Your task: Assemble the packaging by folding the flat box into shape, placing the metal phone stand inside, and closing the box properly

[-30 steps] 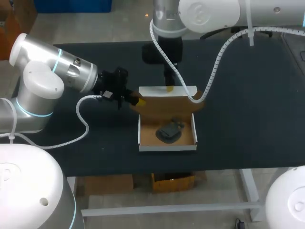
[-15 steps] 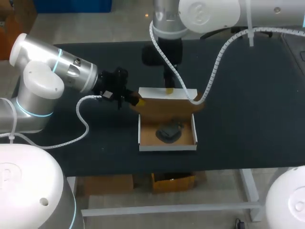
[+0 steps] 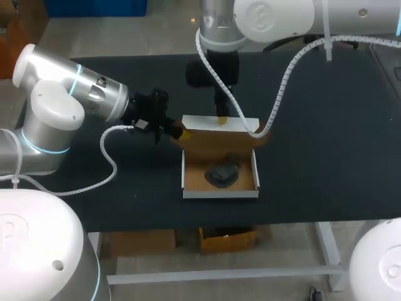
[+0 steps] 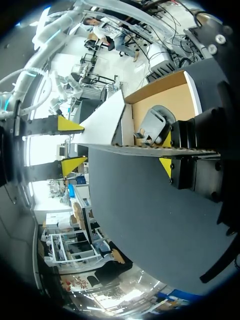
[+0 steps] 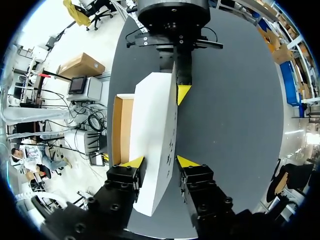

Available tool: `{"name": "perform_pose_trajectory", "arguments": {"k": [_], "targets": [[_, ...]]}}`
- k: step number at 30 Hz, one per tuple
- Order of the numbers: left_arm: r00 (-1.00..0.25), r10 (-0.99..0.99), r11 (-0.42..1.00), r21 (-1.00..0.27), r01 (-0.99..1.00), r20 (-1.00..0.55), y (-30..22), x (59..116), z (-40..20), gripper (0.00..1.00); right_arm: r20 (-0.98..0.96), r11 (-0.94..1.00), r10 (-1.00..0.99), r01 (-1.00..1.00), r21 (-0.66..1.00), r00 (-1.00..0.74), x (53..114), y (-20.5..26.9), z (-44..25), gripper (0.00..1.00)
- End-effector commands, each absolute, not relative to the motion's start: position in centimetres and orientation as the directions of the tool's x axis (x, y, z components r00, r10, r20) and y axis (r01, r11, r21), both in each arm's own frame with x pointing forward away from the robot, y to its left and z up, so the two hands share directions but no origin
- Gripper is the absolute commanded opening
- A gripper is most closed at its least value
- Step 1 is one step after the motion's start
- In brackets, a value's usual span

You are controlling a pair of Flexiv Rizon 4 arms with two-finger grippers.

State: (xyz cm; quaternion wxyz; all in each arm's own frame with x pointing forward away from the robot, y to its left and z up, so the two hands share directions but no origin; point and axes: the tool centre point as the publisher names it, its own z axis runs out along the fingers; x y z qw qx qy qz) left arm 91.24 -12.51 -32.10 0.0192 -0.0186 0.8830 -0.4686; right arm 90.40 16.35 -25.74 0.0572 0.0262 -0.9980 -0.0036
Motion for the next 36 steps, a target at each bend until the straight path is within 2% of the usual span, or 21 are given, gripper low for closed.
{"name": "perform_pose_trajectory", "arguments": {"k": [1, 14, 30, 36], "targets": [[-0.999, -0.05, 0.561, -0.828, -0.015, -0.016, -12.6, 91.2, -32.0, 0.0, 0.116, 0.999, -0.054, -0.054, 0.005, -0.992, 90.2, 16.6, -25.8, 0.36], [-0.999, -0.05, 0.561, -0.828, -0.015, -0.016, -12.6, 91.2, -32.0, 0.0, 0.15, 0.999, -0.046, -0.045, 0.006, -0.988, 90.2, 16.5, -26.5, 0.4], [-0.999, -0.05, 0.561, -0.828, -0.015, -0.016, -12.6, 91.2, -32.0, 0.0, 0.173, 0.999, -0.049, -0.051, -0.011, -0.984, 89.8, 16.3, -26.9, 0.36], [-0.999, -0.05, 0.561, -0.828, -0.015, -0.016, -12.6, 91.2, -32.0, 0.0, 0.174, 0.998, -0.054, -0.057, -0.012, -0.983, 89.8, 16.3, -26.8, 0.39]]}}
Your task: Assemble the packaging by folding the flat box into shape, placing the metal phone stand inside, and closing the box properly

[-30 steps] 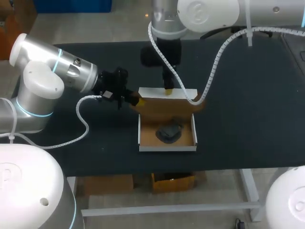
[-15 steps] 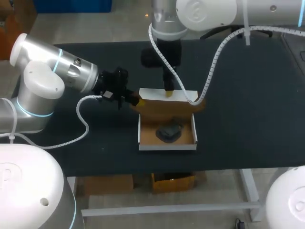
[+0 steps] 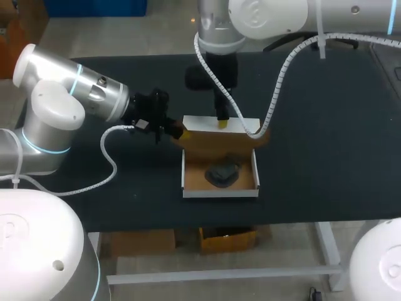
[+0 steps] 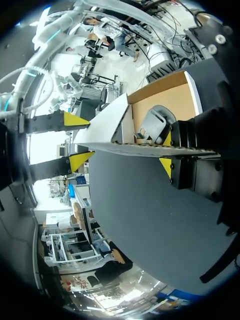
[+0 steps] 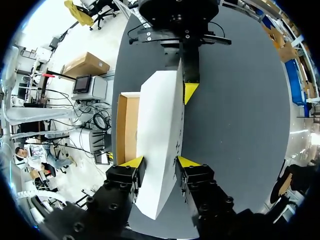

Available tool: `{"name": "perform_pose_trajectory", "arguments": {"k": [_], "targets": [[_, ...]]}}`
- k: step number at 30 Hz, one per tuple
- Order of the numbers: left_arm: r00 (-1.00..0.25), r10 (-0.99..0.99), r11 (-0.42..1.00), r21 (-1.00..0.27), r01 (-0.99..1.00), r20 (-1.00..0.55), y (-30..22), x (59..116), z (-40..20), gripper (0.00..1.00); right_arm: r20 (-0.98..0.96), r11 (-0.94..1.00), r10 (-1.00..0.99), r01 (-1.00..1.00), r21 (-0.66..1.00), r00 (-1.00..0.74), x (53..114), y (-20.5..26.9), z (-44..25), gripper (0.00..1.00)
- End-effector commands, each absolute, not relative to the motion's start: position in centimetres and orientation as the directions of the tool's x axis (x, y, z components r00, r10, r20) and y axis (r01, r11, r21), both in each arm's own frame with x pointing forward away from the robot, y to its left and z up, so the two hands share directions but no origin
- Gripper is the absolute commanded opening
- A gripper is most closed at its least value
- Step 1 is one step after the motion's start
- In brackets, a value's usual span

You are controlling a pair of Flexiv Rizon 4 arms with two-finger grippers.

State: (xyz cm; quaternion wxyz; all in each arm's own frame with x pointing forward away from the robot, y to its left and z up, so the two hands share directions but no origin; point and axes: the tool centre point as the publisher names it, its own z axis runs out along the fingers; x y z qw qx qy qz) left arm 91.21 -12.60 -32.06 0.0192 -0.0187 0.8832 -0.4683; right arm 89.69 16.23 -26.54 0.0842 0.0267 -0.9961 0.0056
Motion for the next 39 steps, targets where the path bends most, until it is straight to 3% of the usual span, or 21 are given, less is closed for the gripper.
{"name": "perform_pose_trajectory", "arguments": {"k": [1, 7, 10, 13, 14, 36, 39], "targets": [[-0.999, -0.05, 0.561, -0.828, -0.015, -0.016, -12.57, 91.24, -32.02, 0.0, 0.175, 0.998, -0.055, -0.058, -0.013, -0.983, 89.76, 16.26, -26.83, 0.39], [-0.999, -0.05, 0.561, -0.828, -0.015, -0.016, -12.57, 91.24, -32.02, 0.0, 0.19, 0.998, -0.056, -0.061, -0.02, -0.98, 89.71, 16.3, -27.24, 0.3], [-0.999, -0.05, 0.561, -0.828, -0.015, -0.016, -12.57, 91.24, -32.02, 0.0, 0.195, 0.998, -0.059, -0.065, -0.023, -0.979, 89.67, 16.35, -27.29, 0.21], [-0.999, -0.05, 0.561, -0.828, -0.015, -0.016, -12.57, 91.24, -32.02, 0.0, 0.195, 0.998, -0.059, -0.065, -0.024, -0.979, 89.67, 16.36, -27.29, 0.02], [-0.999, -0.05, 0.561, -0.828, -0.015, -0.016, -12.57, 91.24, -32.02, 0.0, 0.194, 0.998, -0.059, -0.065, -0.024, -0.979, 89.67, 16.36, -27.28, 0.0], [-0.999, -0.05, 0.561, -0.828, -0.015, -0.016, -12.57, 91.24, -32.02, 0.0, 0.13, 0.999, -0.039, -0.038, 0.012, -0.991, 88.87, 15.85, -26.86, 0.0], [-0.999, -0.05, 0.561, -0.828, -0.015, -0.016, -12.57, 91.24, -32.02, 0.0, 0.137, 0.999, -0.039, -0.038, 0.01, -0.99, 88.95, 15.82, -27.03, 0.2]]}}
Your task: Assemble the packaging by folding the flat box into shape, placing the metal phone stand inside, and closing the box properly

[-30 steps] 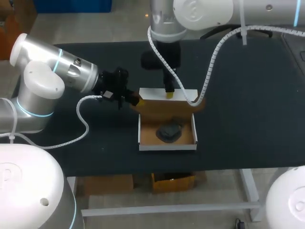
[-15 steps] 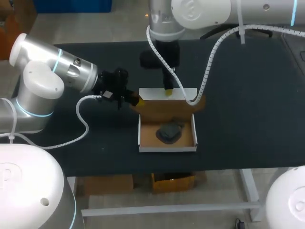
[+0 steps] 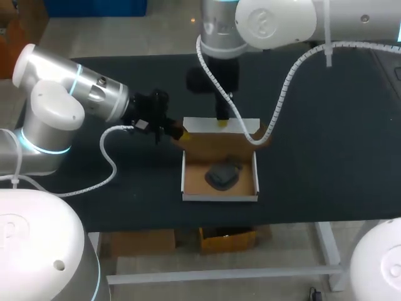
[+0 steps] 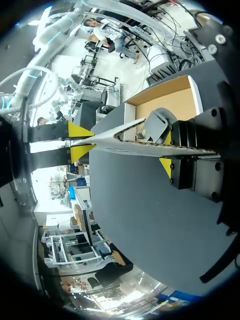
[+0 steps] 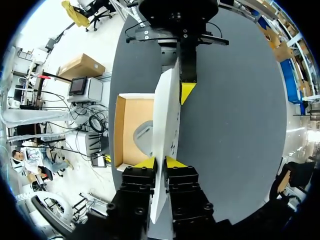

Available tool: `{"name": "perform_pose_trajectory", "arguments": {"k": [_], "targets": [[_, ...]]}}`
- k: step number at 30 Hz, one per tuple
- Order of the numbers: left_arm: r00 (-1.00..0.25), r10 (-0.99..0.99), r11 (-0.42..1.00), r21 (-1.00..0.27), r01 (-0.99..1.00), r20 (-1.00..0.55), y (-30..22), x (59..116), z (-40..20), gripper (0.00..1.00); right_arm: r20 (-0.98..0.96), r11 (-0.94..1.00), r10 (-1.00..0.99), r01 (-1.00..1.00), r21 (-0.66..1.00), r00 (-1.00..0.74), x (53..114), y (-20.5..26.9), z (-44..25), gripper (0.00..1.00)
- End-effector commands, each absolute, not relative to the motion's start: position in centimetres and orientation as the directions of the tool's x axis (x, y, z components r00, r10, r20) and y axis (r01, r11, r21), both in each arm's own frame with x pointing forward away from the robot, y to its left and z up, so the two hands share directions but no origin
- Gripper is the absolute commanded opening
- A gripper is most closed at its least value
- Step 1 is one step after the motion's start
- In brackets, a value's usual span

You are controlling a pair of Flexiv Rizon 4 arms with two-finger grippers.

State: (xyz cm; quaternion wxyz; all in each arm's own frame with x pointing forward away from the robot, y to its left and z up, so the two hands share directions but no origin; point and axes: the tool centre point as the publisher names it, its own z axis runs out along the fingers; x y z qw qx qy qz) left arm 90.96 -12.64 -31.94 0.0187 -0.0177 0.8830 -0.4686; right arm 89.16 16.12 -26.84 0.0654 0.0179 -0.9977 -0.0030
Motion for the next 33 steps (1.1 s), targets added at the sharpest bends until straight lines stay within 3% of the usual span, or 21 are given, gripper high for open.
{"name": "perform_pose_trajectory", "arguments": {"k": [1, 14, 17, 18, 19, 29, 30, 31, 32, 33], "targets": [[-0.999, -0.05, 0.561, -0.828, -0.015, -0.016, -12.6, 91.2, -32.0, 0.0, 0.139, 0.999, -0.038, -0.037, 0.01, -0.99, 89.0, 15.8, -27.1, 0.23], [-0.999, -0.05, 0.561, -0.828, -0.015, -0.016, -12.6, 91.2, -32.0, 0.0, 0.167, 0.999, -0.038, -0.039, -0.007, -0.985, 89.2, 15.9, -27.9, 0.32], [-0.999, -0.05, 0.561, -0.828, -0.015, -0.016, -12.6, 91.2, -32.0, 0.0, 0.171, 0.999, -0.037, -0.039, -0.008, -0.985, 89.2, 15.9, -27.9, 0.26], [-0.999, -0.05, 0.561, -0.828, -0.015, -0.016, -12.6, 91.2, -32.0, 0.0, 0.171, 0.999, -0.036, -0.038, -0.008, -0.985, 89.2, 15.9, -27.9, 0.18], [-0.999, -0.05, 0.561, -0.828, -0.015, -0.016, -12.6, 91.2, -32.0, 0.0, 0.17, 0.999, -0.036, -0.038, -0.008, -0.985, 89.2, 15.9, -27.9, 0.0], [-0.999, -0.05, 0.561, -0.828, -0.015, -0.016, -12.6, 91.2, -32.0, 0.0, 0.153, 0.999, -0.041, -0.04, 0.01, -0.987, 88.7, 15.9, -27.3, 0.0], [-0.999, -0.05, 0.561, -0.828, -0.015, -0.016, -12.6, 91.2, -32.0, 0.0, 0.153, 0.999, -0.043, -0.041, 0.017, -0.987, 88.6, 15.9, -27.2, 0.14], [-0.999, -0.05, 0.561, -0.828, -0.015, -0.016, -12.6, 91.2, -32.0, 0.0, 0.151, 0.999, -0.045, -0.042, 0.025, -0.987, 88.4, 15.8, -27.1, 0.45], [-0.999, -0.05, 0.561, -0.828, -0.015, -0.016, -12.6, 91.2, -32.0, 0.0, 0.15, 0.998, -0.049, -0.044, 0.035, -0.987, 88.3, 15.8, -27.0, 0.91], [-0.999, -0.05, 0.561, -0.828, -0.015, -0.016, -12.6, 91.2, -32.0, 0.0, 0.153, 0.998, -0.051, -0.045, 0.046, -0.987, 88.2, 15.8, -26.8, 1.0]]}}
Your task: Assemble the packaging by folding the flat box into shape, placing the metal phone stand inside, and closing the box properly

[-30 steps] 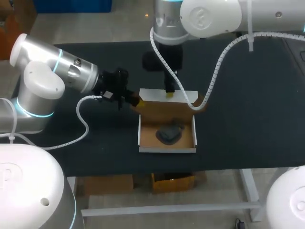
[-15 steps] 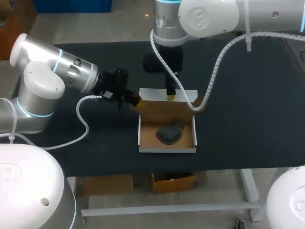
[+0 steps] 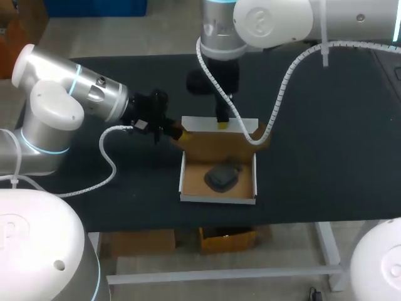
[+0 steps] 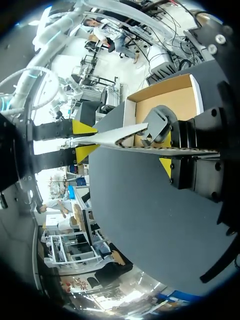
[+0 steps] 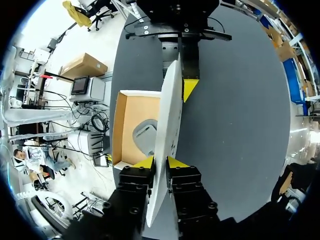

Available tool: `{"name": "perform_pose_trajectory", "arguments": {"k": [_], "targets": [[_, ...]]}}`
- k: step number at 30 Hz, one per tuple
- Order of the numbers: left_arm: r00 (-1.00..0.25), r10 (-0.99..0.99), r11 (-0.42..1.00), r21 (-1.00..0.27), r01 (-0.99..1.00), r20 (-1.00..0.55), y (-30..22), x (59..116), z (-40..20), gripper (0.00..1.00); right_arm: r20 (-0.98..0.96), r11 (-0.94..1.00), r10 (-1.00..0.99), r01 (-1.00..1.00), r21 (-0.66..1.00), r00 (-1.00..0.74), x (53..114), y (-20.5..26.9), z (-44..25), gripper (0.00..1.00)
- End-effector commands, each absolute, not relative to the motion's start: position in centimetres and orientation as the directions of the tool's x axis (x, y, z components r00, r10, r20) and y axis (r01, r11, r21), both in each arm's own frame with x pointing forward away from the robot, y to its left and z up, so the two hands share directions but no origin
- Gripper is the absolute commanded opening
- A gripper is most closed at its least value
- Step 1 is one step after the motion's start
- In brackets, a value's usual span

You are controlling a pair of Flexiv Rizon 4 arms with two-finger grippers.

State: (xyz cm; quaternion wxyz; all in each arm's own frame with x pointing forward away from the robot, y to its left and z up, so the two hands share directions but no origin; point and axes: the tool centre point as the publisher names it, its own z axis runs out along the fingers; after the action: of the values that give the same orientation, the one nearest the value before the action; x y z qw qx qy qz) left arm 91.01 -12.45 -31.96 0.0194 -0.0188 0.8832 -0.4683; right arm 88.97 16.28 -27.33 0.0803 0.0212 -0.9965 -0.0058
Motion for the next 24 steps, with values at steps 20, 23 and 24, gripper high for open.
{"name": "perform_pose_trajectory", "arguments": {"k": [20, 23, 24], "targets": [[-0.999, -0.05, 0.561, -0.828, -0.015, -0.016, -12.6, 91.2, -32.0, 0.0, 0.081, 0.933, 0.099, 0.121, 0.339, -0.992, 88.7, 12.7, -19.0, 1.0], [-0.999, -0.05, 0.561, -0.828, -0.015, -0.016, -12.6, 91.2, -32.0, 0.0, 0.096, 0.907, 0.169, 0.193, 0.373, -0.981, 89.1, 12.0, -18.4, 1.0], [-0.999, -0.05, 0.561, -0.828, -0.015, -0.016, -12.6, 91.2, -32.0, 0.0, 0.092, 0.9, 0.187, 0.208, 0.384, -0.978, 89.2, 11.8, -18.1, 1.0]]}}
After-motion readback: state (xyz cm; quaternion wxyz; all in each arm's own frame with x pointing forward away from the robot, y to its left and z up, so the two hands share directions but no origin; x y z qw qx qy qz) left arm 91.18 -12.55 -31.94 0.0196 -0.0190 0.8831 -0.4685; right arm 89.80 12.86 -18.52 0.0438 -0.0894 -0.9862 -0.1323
